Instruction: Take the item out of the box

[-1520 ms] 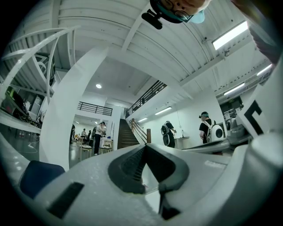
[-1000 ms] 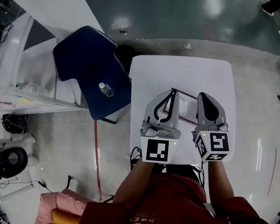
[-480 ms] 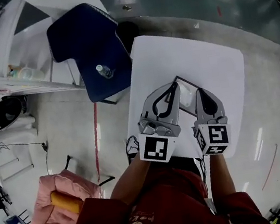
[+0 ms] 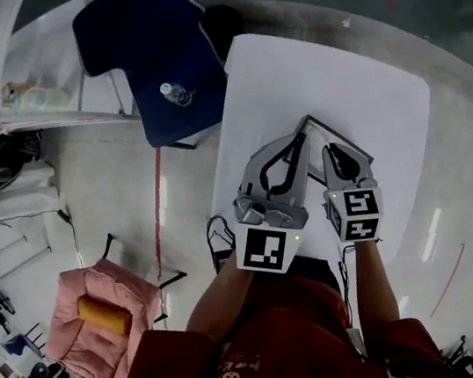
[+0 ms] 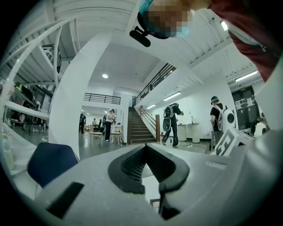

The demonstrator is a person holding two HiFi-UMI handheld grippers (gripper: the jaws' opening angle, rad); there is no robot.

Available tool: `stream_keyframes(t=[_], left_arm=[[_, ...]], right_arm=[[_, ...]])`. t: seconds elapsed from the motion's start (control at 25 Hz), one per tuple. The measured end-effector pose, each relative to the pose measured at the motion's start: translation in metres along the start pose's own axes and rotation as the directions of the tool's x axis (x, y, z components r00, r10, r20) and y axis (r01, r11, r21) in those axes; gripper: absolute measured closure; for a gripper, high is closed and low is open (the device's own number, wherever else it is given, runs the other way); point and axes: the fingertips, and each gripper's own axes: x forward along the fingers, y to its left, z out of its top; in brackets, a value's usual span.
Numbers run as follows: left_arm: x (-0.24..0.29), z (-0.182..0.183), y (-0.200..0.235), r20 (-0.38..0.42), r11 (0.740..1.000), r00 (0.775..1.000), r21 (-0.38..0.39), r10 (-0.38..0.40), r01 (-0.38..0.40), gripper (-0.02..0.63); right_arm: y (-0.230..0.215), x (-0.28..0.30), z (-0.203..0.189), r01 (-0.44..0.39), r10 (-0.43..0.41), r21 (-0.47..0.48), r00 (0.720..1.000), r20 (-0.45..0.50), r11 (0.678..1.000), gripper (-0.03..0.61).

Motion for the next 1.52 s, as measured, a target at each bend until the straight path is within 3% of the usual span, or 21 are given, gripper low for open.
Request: stream_keyframes(t=[0.24, 0.64, 1.08, 1.4, 1.52], left_arm=[[0.002, -0.015, 0.009, -0.028, 0.999, 0.999, -0.033, 0.03, -0.031, 0.612], [0.003, -0.035, 0.028, -0.048, 0.993, 0.995, -0.075, 0.088, -0.092, 0.612], [0.006, -0.045, 0.034, -0.064, 0.991, 0.993, -0.076, 0.103, -0.108, 0.612], [0.008, -0.048, 0.037, -0.07, 0.99, 0.992, -0.09, 0.106, -0.112, 0.612], [0.009, -0.049, 0.037, -0.07, 0.991, 0.992, -0.082, 0.104, -0.109, 0.612]], right_arm=[[0.005, 0.032, -0.036, -0.075, 0.072, -0.012, 0.983, -0.171, 0.997, 0.528], [-0.001, 0.068, -0.07, -0.101, 0.071, -0.07, 0.937, -0.342, 0.992, 0.508], [0.0, 0.089, -0.095, -0.128, 0.046, -0.159, 0.897, -0.439, 0.979, 0.505], [0.003, 0.098, -0.109, -0.169, 0.068, -0.146, 0.847, -0.527, 0.975, 0.515], [0.0, 0.1, -0.113, -0.159, 0.066, -0.127, 0.838, -0.541, 0.979, 0.55]])
